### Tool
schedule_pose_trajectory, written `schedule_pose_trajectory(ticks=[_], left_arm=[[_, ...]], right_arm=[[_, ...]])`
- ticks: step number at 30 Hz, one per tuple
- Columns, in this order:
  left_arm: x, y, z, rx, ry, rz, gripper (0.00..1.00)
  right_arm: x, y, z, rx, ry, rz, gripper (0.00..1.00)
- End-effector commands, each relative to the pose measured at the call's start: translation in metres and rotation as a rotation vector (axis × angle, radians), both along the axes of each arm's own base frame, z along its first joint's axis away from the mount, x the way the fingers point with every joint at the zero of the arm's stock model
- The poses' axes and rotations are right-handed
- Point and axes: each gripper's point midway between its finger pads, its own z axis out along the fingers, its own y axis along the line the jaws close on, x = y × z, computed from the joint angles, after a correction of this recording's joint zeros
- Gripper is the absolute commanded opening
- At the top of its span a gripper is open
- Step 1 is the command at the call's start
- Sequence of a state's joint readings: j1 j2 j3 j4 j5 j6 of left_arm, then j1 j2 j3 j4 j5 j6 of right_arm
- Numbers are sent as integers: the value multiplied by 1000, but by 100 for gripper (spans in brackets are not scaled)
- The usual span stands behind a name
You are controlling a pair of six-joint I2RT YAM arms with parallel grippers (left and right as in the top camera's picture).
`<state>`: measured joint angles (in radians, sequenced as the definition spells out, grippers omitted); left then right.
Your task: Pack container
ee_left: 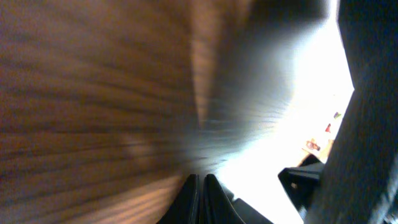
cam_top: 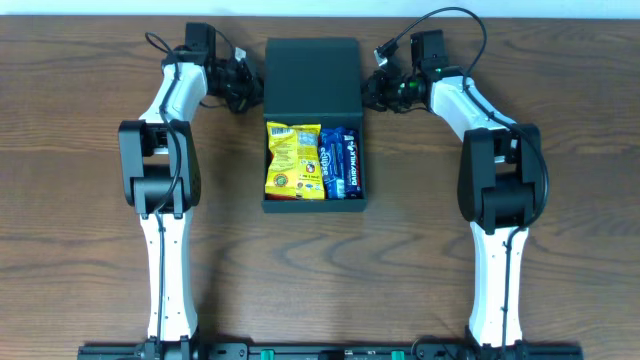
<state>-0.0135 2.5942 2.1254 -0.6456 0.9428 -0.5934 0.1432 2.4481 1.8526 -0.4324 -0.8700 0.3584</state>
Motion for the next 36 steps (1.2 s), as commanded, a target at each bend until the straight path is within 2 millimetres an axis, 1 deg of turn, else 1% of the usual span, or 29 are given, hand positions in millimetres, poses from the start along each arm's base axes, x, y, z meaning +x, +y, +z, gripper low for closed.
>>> schedule_pose_trajectory(ticks=[1, 3, 4, 7, 9, 11, 13, 15, 17, 22, 26, 29, 30, 32, 36], left_arm=[[19, 0, 45, -60, -151, -46, 6], [27, 0, 70, -71, -223, -61, 6], [29, -1, 79, -77, -255, -72, 6], [35, -3, 109, -96, -332, -97, 5], [37, -5, 122, -103, -374, -114, 6], [37, -7, 138, -124, -415, -133, 6], [37, -9, 151, -144, -450, -151, 6], [37, -11, 166, -154, -503, -177, 6], [34, -11, 180, -140, -544, -200, 6], [21, -14, 203, -130, -596, -255, 6], [3, -17, 217, -113, -637, -320, 6], [-9, -17, 224, -92, -664, -361, 6], [-15, -16, 227, -80, -670, -377, 6], [-23, -15, 229, -44, -668, -393, 6], [-43, -12, 229, 47, -660, -449, 6]], right_arm=[[6, 9, 26, 61, -78, 62, 2], [12, 11, 43, 72, -117, 68, 2], [13, 12, 48, 74, -131, 72, 2], [19, 13, 72, 71, -193, 90, 1], [21, 13, 86, 66, -227, 101, 2], [22, 13, 105, 61, -271, 115, 1], [21, 13, 120, 57, -303, 126, 1], [17, 12, 139, 49, -348, 143, 2], [12, 11, 156, 40, -388, 157, 2], [2, 8, 187, 8, -456, 169, 1], [-8, 2, 205, -38, -490, 175, 1], [-17, -1, 211, -71, -490, 180, 1], [-23, -1, 214, -82, -495, 196, 2], [-32, 1, 216, -103, -493, 217, 2], [-48, -3, 209, -237, -476, 240, 2]])
